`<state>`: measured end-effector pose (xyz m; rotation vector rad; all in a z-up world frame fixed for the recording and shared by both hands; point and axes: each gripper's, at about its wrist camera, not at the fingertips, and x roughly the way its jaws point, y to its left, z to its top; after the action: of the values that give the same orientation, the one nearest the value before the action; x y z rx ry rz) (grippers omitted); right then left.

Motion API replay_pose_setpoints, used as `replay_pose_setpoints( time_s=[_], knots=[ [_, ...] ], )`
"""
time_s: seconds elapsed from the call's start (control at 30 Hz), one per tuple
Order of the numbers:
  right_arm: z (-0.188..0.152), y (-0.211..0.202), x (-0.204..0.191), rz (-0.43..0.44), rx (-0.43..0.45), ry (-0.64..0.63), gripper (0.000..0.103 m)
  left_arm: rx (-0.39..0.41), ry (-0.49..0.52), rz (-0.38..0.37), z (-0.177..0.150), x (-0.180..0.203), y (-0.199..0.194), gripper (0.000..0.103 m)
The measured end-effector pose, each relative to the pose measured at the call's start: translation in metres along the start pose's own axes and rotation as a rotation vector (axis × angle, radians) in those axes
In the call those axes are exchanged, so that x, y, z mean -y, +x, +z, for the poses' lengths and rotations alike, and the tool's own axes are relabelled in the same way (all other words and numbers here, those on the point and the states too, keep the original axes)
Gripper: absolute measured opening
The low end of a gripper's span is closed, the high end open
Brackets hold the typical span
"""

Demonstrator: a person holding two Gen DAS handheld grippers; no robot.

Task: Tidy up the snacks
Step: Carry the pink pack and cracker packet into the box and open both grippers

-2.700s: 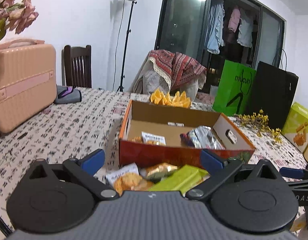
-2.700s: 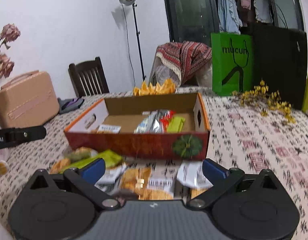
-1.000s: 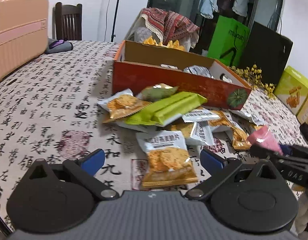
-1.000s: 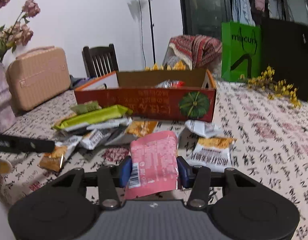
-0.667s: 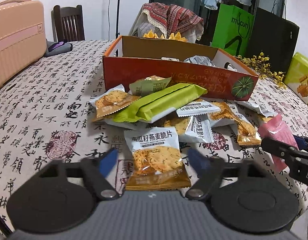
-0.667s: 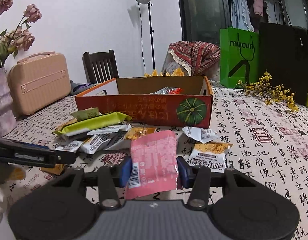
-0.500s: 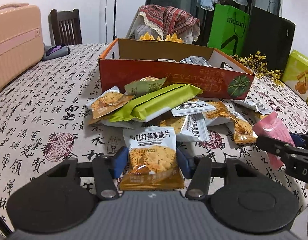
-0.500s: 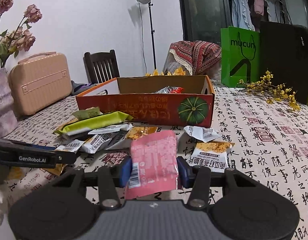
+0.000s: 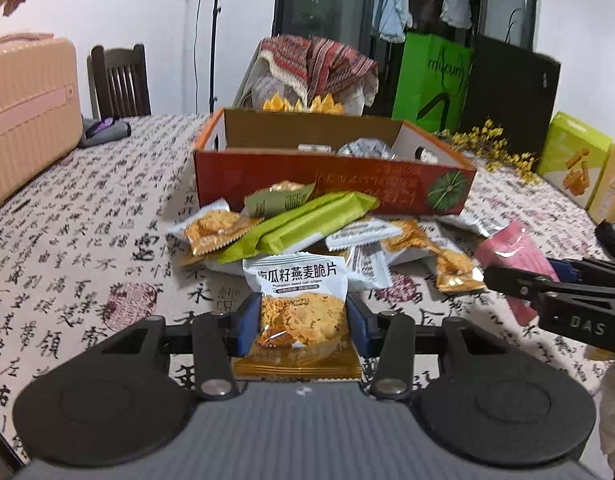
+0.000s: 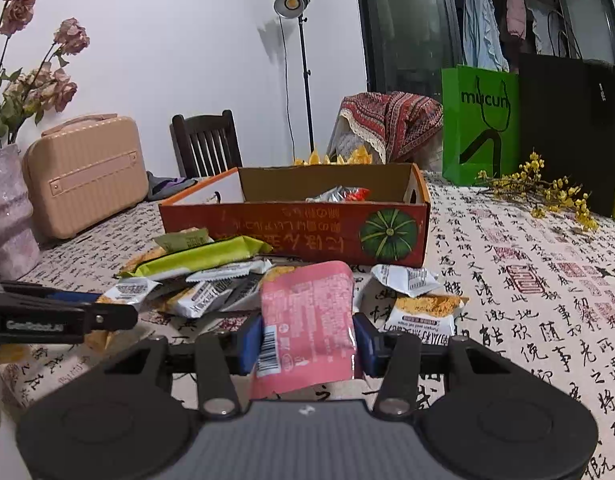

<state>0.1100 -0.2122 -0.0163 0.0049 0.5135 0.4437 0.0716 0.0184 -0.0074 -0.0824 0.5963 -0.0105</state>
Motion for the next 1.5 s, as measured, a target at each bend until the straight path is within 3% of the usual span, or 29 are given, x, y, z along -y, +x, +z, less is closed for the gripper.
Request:
replay_pose_setpoints(
  time_s=[0.23, 0.57, 0.93, 1.27, 1.5],
  knots=[
    [0.014, -0.007, -0.002, -0.009, 0.039, -0.010, 0.047, 0.098, 0.008, -0.019, 0.018, 0.002, -0.024, 0.046],
    [0.051, 0.012, 0.007, -0.027, 0.092, -0.001, 0.047, 0.172, 0.007, -0.027, 0.065, 0.003, -0.009, 0.046],
    [0.095, 0.056, 0.013, -0.051, 0.125, -0.017, 0.047, 0.194, -0.017, -0.051, 0.106, 0.004, 0.034, 0.046],
    [0.135, 0.112, 0.022, -0.081, 0.099, -0.003, 0.047, 0.196, -0.031, -0.047, 0.141, 0.008, 0.083, 0.046],
    [0.139, 0.143, 0.037, -0.102, 0.107, 0.031, 0.047, 0.175, -0.042, -0.023, 0.146, 0.005, 0.122, 0.046]
  ],
)
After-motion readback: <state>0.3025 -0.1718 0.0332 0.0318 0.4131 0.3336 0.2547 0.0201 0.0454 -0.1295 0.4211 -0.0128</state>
